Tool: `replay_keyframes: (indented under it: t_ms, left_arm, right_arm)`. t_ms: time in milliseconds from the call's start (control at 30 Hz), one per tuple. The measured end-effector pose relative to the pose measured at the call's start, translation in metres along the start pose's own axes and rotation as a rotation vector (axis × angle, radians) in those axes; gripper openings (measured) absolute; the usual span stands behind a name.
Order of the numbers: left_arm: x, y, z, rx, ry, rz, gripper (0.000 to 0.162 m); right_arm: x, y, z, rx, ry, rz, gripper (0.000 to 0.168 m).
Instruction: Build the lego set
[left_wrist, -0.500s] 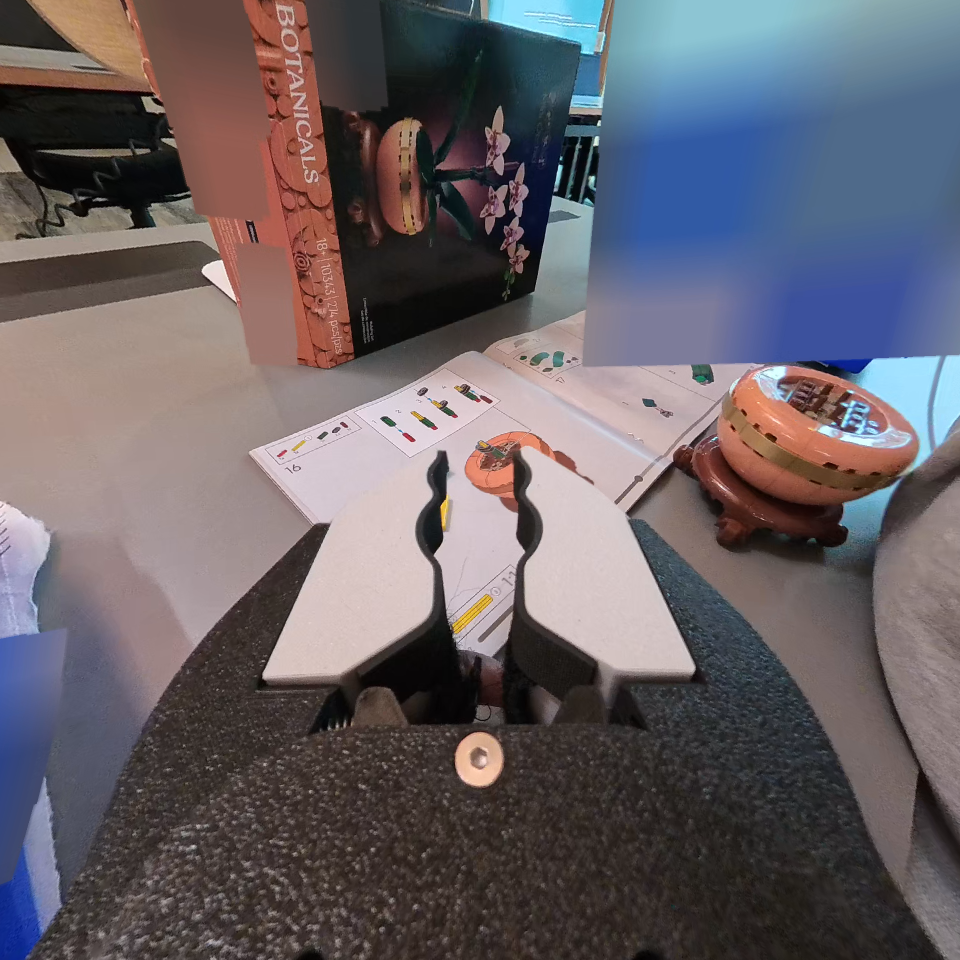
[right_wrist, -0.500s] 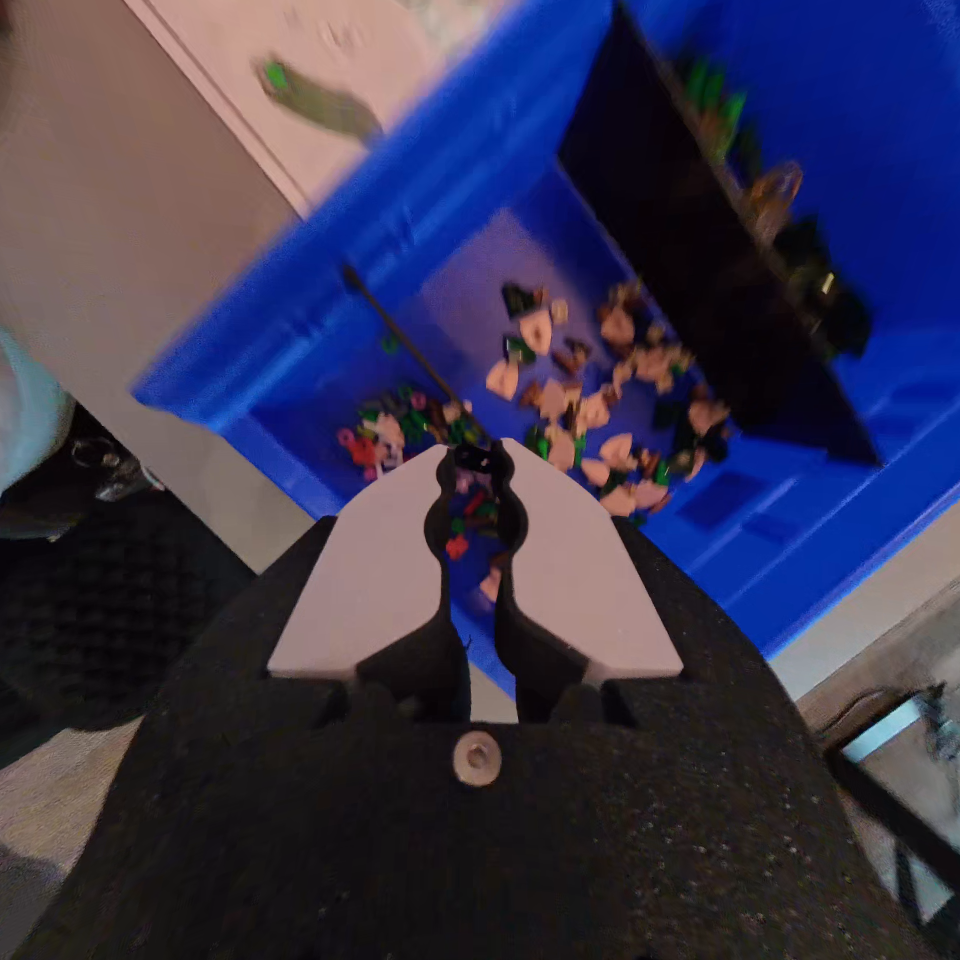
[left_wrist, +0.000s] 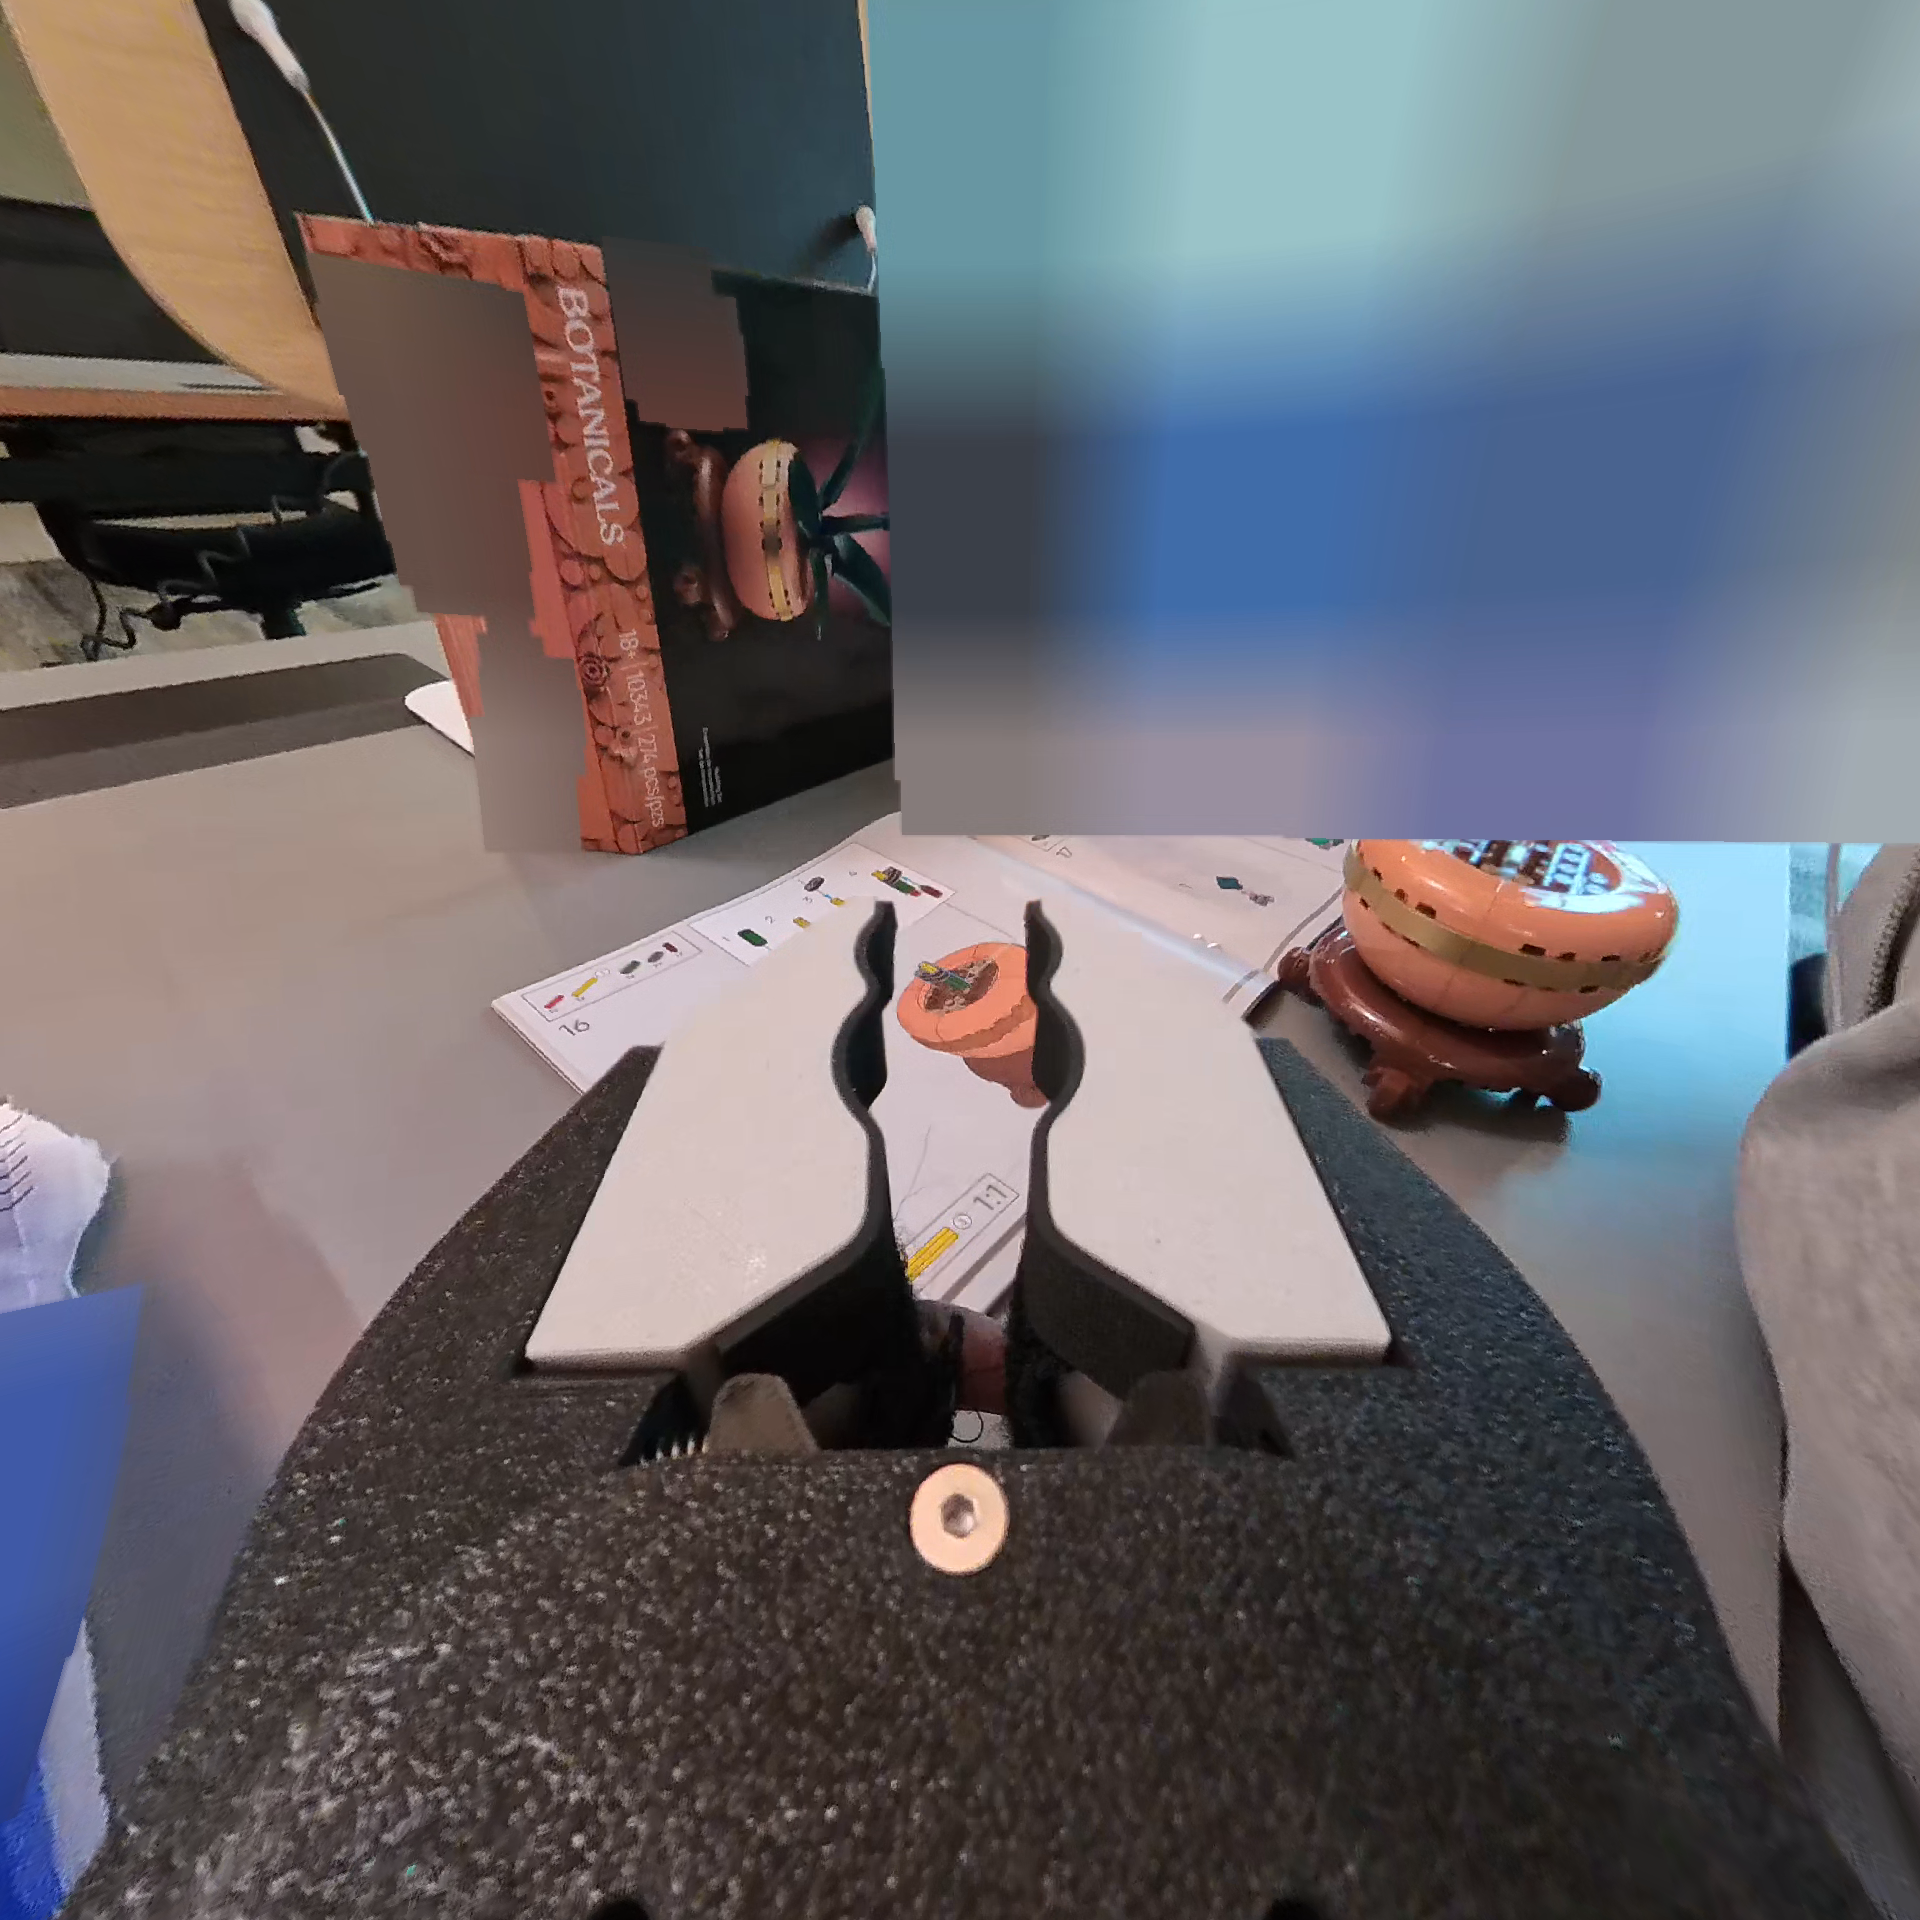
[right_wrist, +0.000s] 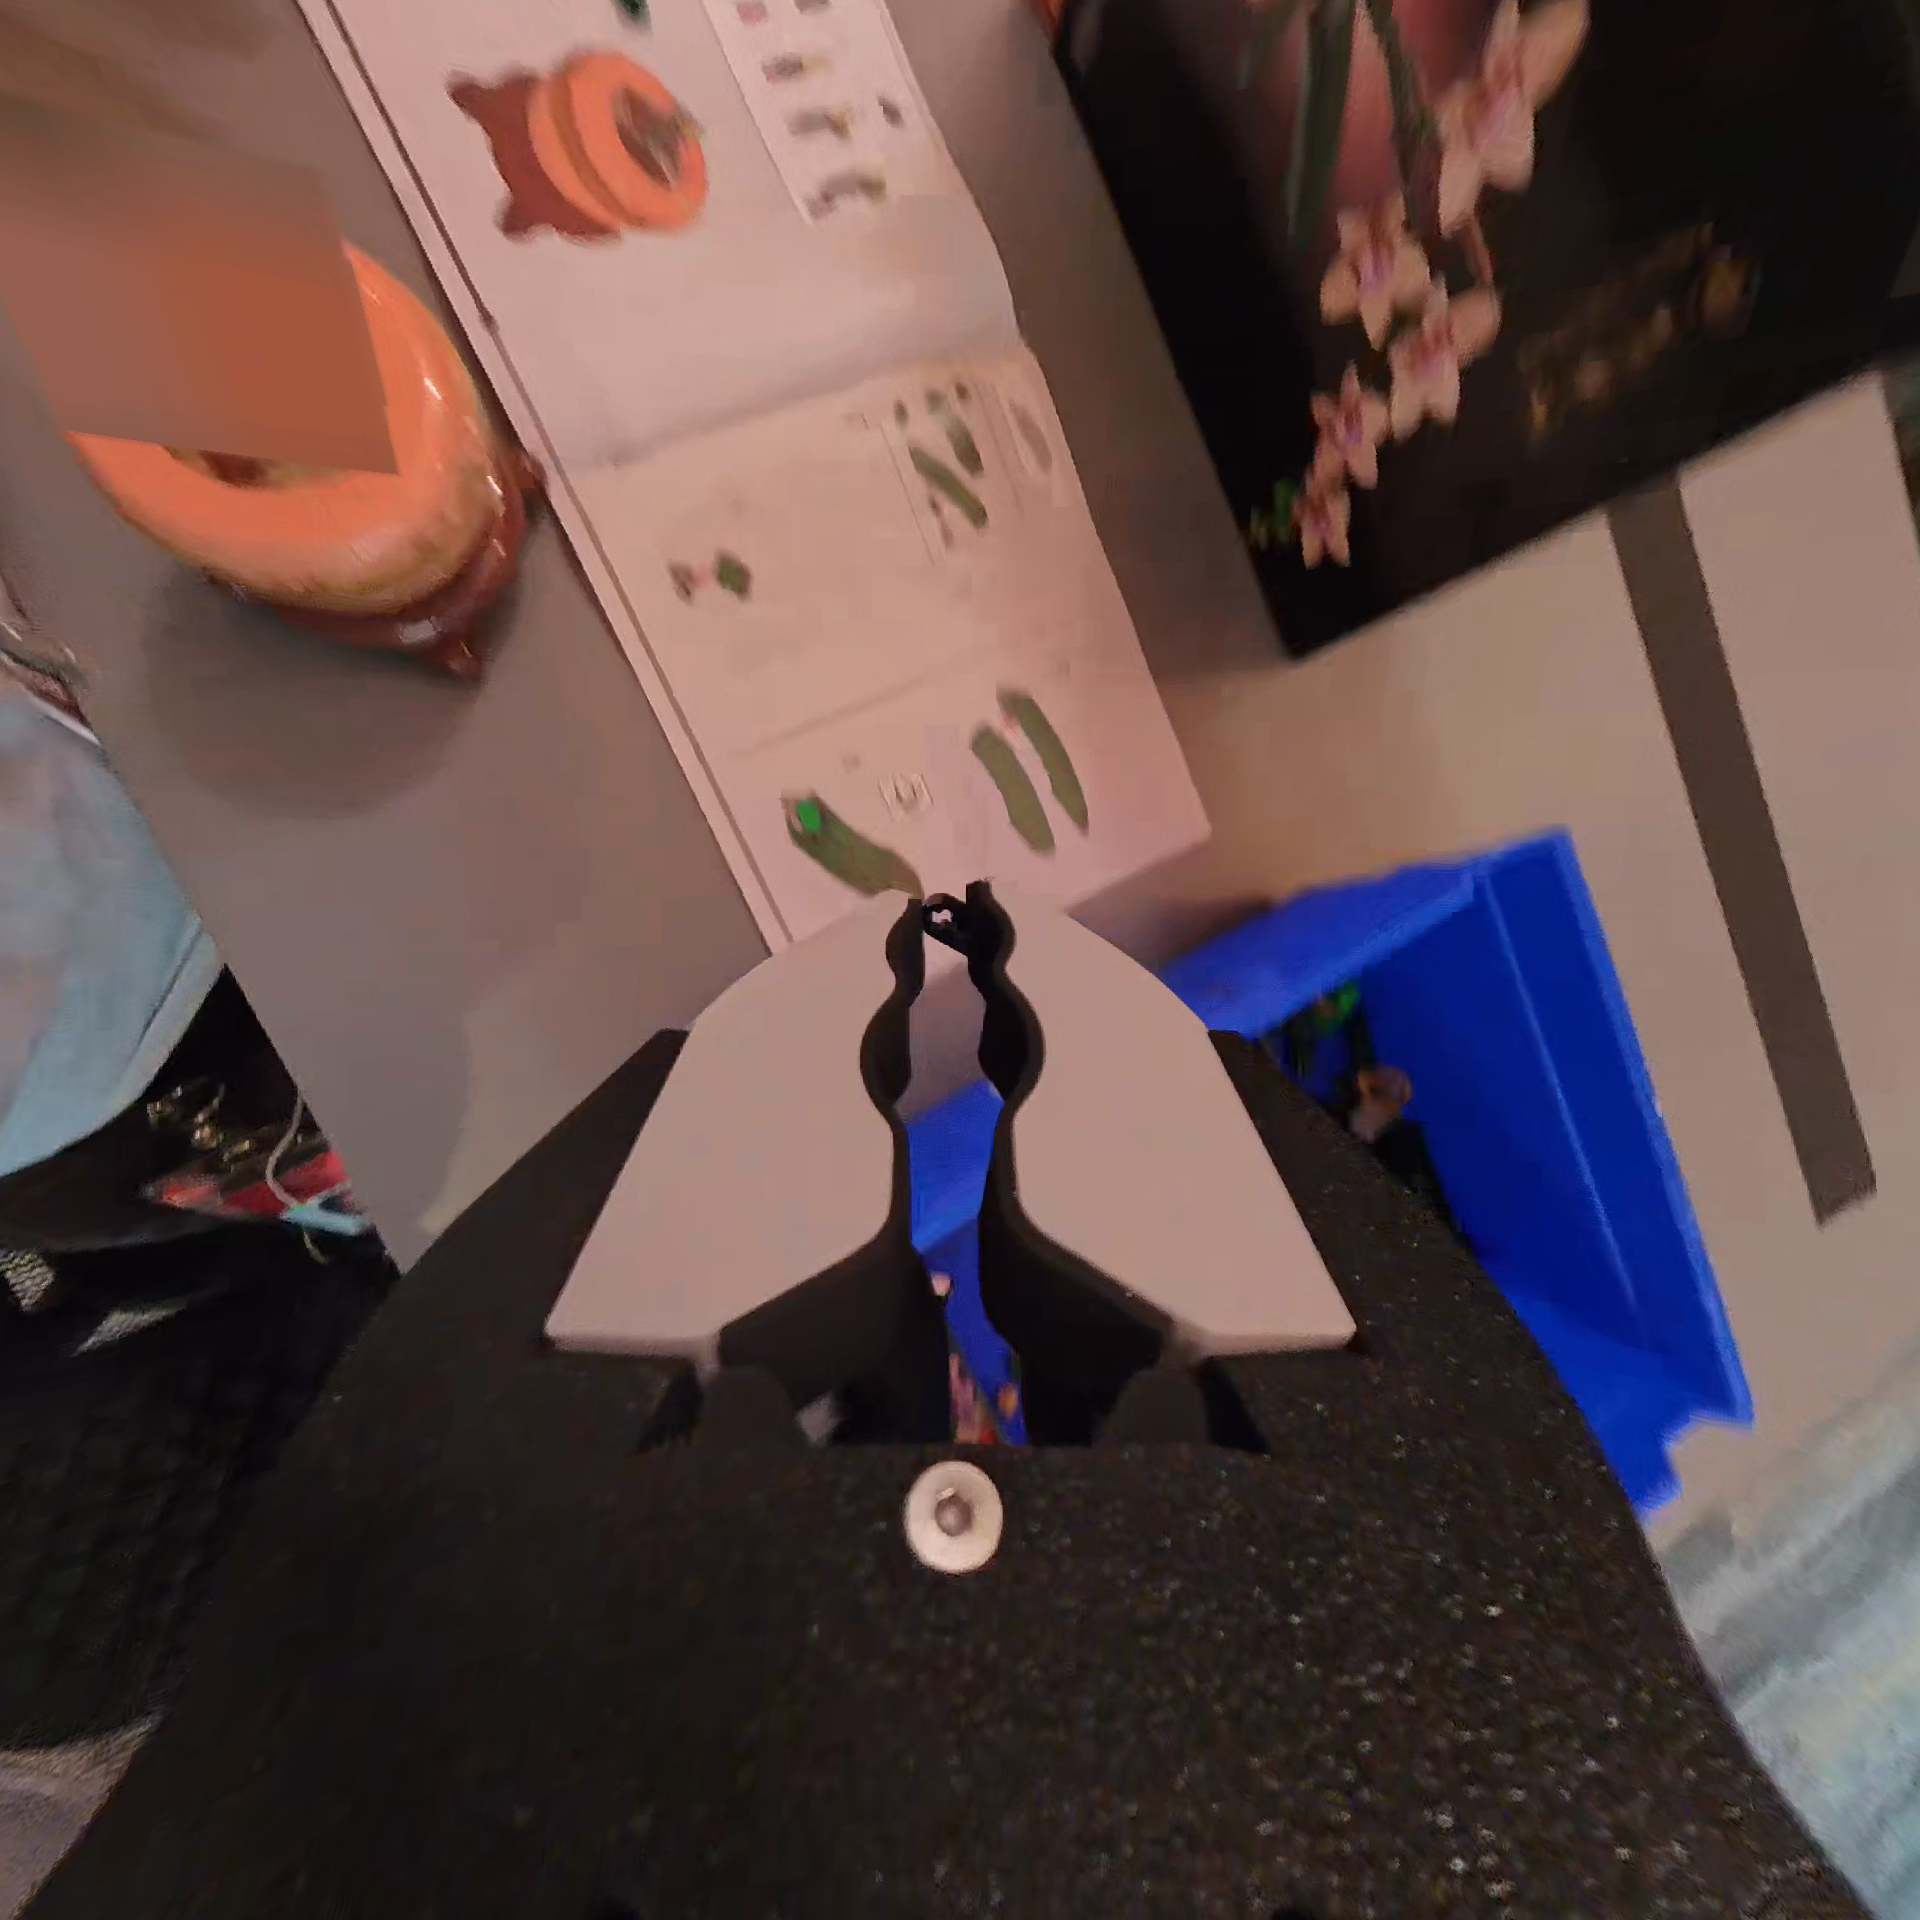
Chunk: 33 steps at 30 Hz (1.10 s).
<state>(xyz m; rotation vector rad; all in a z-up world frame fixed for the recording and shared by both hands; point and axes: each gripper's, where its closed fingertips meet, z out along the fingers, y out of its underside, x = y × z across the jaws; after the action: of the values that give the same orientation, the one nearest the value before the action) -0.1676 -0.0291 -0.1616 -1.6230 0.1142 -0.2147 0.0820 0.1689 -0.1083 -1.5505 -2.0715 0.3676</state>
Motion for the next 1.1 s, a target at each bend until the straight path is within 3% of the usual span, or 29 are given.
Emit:
replay_keyframes:
  t_ms: [133, 300, 433, 533, 733, 867, 1100]
  left_arm:
    - [0.001, -0.002, -0.001, 0.018, 0.009, 0.000, 0.023]
    - [0.001, -0.001, -0.001, 0.007, 0.014, 0.003, 0.024]
    - [0.004, 0.002, 0.002, -0.021, 0.025, 0.015, 0.025]
    - [0.004, 0.005, 0.004, -0.048, 0.027, 0.021, 0.026]
    - [0.004, 0.005, 0.005, -0.044, 0.023, 0.013, 0.027]
    - [0.007, 0.005, 0.007, -0.043, 0.032, 0.015, 0.027]
    - [0.007, 0.005, 0.009, -0.049, 0.029, 0.011, 0.028]
  right_arm:
    - [-0.026, -0.064, 0.039, 0.147, -0.095, -0.106, 0.008]
    - [-0.072, -0.140, 0.129, 0.250, -0.361, -0.236, 0.008]
    - [-0.095, -0.165, 0.193, 0.200, -0.505, -0.312, 0.008]
    - [-0.101, -0.169, 0.220, 0.140, -0.518, -0.377, 0.008]
    - [-0.098, -0.169, 0.237, 0.065, -0.498, -0.427, 0.008]
    - [-0.100, -0.164, 0.242, 0.045, -0.491, -0.443, 0.022]
    - [-0.081, -0.180, 0.213, 0.233, -0.409, -0.339, 0.028]
